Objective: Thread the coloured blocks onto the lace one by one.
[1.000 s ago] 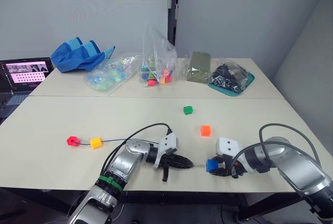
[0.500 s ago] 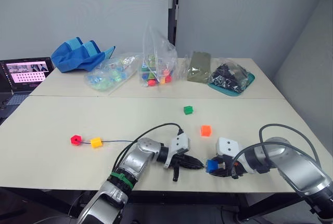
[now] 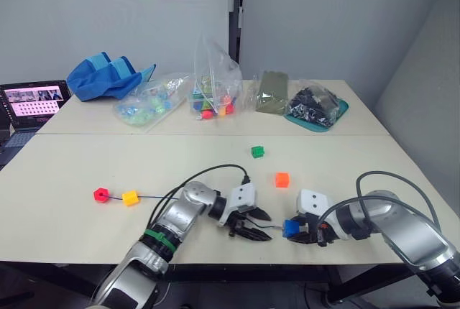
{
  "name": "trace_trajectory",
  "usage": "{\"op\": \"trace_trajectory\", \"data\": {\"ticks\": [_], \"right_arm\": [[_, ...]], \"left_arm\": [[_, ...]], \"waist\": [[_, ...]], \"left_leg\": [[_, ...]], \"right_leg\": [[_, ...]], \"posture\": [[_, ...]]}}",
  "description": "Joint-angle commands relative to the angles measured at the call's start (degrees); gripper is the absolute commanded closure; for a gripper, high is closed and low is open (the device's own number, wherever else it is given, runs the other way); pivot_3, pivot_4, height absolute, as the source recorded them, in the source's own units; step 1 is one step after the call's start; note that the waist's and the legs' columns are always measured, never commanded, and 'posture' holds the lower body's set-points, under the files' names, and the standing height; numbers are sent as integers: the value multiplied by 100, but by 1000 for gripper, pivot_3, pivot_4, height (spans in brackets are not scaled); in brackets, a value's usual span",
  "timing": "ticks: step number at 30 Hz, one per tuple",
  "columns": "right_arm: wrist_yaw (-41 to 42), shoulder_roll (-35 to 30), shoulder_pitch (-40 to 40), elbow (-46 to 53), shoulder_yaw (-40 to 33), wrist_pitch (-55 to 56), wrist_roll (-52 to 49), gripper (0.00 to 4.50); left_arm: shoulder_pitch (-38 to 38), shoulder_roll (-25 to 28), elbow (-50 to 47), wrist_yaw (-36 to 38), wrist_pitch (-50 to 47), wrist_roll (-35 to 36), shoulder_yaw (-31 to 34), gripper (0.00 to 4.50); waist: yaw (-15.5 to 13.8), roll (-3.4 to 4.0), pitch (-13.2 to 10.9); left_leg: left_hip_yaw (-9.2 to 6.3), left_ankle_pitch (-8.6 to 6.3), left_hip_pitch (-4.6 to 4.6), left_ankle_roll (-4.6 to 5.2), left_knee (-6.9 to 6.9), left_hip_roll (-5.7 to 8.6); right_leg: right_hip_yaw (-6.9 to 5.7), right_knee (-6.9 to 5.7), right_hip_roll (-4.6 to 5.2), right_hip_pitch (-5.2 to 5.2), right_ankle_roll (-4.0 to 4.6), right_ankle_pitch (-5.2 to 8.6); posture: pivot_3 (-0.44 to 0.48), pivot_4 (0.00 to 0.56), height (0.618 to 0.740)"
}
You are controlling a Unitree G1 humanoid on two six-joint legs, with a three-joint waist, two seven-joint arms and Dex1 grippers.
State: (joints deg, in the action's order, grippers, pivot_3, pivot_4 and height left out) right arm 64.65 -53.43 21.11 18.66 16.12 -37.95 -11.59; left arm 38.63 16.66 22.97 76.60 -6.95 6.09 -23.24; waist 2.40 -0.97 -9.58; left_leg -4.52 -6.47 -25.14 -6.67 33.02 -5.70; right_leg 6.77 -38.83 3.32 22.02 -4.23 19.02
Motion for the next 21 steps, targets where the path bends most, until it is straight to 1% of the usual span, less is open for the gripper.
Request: {"op": "trace_trajectory", "data": {"ticks": [1, 4, 7, 12, 13, 17, 21], "right_arm": [[-42, 25, -21, 79, -52, 11, 1, 3316], [-52, 40, 1, 87, -35, -2, 5, 3316], [-53, 40, -3, 105, -15, -4, 18, 3316], [-47, -1, -39, 128, -55, -5, 12, 3316], [-46, -8, -45, 130, -60, -3, 10, 3316], [-55, -28, -78, 158, -80, -10, 3, 3316], [-57, -21, -68, 164, -71, -10, -3, 3316]], "left_arm": [[-7, 41, -17, 0, 196, -98, -30, 1814], [12, -9, 106, -63, 281, -130, -31, 1814], [49, -173, 343, -177, 416, -230, -103, 2648], [81, -295, 391, -172, 389, -187, -55, 4273], [89, -319, 406, -179, 367, -179, -44, 4482], [69, -528, 290, -177, 211, -78, -30, 4500], [140, -747, 391, -309, 192, -110, 6, 4500]], "waist": [[-4, 0, 0], [2, 0, 0], [-4, -1, 1], [-6, -1, 1], [-6, -1, 1], [-11, -1, 1], [-12, -1, 1]], "left_leg": [[0, 0, 0, 0, 1, 0], [0, 0, 1, 0, 2, 0], [0, 0, 1, 0, 4, 0], [0, 0, 1, 0, 6, 0], [0, 0, 1, 0, 6, 0], [0, 0, 1, 0, 6, 0], [0, 0, 1, 0, 7, 0]], "right_leg": [[0, 0, 0, 0, 0, 0], [0, -2, 0, 0, 0, 0], [0, -1, 0, -3, 0, 0], [0, -1, 0, -4, -1, 0], [0, -1, 0, -4, -1, 0], [0, -1, 0, -5, -1, 0], [0, -1, 0, -5, -1, 0]], "posture": [[0, 150, 740], [0, 150, 740], [0, 150, 740], [0, 150, 740], [0, 150, 740], [0, 150, 740], [0, 150, 740]]}}
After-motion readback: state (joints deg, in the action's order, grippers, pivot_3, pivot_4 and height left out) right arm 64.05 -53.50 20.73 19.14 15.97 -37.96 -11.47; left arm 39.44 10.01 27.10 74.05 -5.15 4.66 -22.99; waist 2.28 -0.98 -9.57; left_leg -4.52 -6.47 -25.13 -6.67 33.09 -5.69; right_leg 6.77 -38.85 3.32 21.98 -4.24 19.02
